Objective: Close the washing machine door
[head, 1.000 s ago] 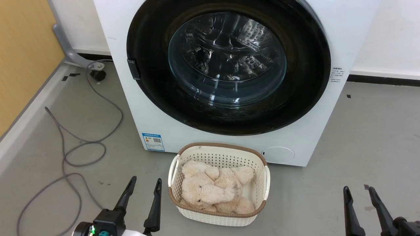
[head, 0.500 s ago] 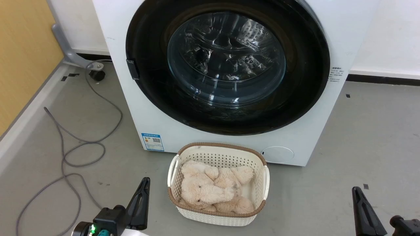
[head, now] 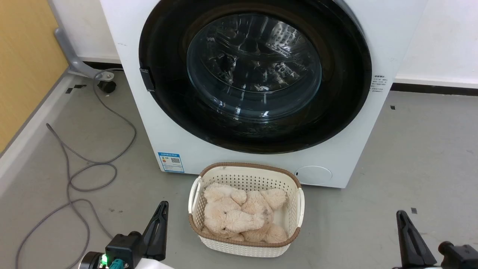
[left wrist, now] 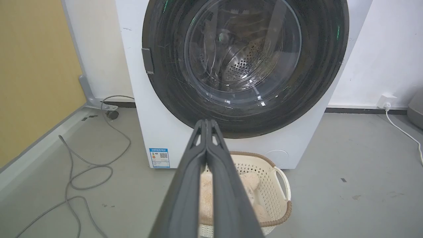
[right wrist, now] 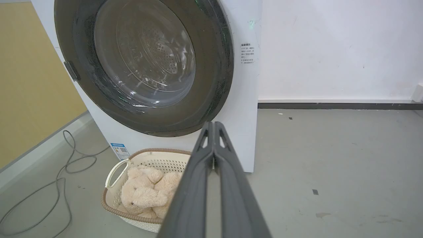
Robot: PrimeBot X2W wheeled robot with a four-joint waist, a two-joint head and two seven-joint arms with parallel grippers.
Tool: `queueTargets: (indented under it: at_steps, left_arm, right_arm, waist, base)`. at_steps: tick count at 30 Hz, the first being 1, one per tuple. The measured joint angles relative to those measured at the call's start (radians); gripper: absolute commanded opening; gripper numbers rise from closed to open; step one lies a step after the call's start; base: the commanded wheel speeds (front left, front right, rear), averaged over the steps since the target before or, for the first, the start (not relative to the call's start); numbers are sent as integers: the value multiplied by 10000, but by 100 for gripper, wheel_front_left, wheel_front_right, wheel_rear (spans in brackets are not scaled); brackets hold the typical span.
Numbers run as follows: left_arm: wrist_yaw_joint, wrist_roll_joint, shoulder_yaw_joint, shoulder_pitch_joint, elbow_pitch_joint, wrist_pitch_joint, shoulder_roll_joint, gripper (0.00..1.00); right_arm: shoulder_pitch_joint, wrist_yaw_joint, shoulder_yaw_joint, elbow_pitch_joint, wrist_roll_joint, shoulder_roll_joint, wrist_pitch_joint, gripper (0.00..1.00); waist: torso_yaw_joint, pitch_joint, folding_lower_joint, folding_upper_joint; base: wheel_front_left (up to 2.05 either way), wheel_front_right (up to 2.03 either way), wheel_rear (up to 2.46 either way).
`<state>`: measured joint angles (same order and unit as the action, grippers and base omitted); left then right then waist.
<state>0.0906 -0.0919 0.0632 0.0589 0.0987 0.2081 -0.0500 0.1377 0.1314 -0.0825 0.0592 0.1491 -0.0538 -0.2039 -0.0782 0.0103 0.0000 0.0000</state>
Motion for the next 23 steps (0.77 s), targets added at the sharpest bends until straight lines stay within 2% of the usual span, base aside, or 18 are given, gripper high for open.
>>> queueTargets:
  at_steps: [23]
  left_arm:
    - [-186, 201, -128, -87, -211, -493, 0, 0]
  right_arm:
    - [-284, 0, 194, -115, -270, 0, 443, 0]
  waist:
    - [178, -23, 0, 0]
  base:
    - [0, 0, 0]
